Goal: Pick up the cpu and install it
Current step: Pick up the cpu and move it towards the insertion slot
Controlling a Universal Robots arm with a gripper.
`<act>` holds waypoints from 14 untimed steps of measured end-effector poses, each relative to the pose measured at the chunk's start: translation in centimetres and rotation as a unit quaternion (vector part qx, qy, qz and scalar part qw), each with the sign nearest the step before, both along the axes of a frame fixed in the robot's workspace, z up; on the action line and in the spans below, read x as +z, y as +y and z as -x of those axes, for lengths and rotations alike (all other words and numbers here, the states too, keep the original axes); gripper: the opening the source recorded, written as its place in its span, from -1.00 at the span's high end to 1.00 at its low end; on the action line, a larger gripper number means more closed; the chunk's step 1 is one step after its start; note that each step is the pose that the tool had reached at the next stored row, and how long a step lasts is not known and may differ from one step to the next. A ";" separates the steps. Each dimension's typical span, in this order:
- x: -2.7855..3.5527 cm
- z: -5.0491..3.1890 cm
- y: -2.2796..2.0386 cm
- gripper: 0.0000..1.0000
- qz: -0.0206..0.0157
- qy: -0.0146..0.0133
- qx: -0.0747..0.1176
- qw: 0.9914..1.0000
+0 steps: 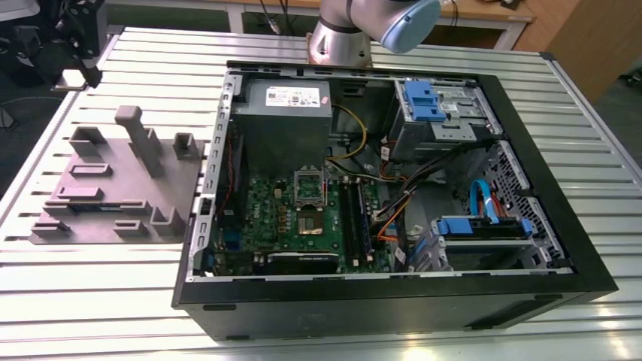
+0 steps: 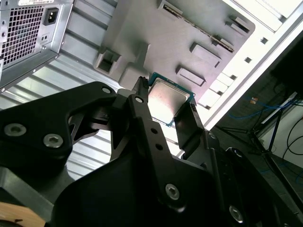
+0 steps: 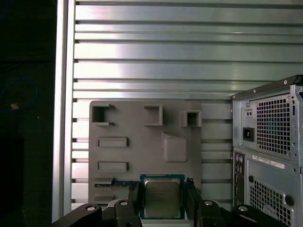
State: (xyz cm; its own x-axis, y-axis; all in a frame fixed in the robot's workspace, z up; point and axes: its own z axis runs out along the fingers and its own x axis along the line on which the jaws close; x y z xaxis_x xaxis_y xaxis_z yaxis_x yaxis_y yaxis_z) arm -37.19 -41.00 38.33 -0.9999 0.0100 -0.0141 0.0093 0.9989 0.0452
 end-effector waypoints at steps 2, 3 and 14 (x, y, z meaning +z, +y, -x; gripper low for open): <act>0.00 -0.03 0.00 0.06 0.000 0.000 0.000 1.000; 0.00 -0.05 0.00 0.06 0.000 0.000 0.000 1.000; 0.00 -0.31 0.00 0.06 0.000 0.000 0.000 1.000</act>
State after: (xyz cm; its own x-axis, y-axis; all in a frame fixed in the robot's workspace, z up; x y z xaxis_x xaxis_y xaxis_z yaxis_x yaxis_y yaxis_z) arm -36.88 -41.00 38.33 -0.9999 0.0101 -0.0140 0.0094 0.9989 0.0452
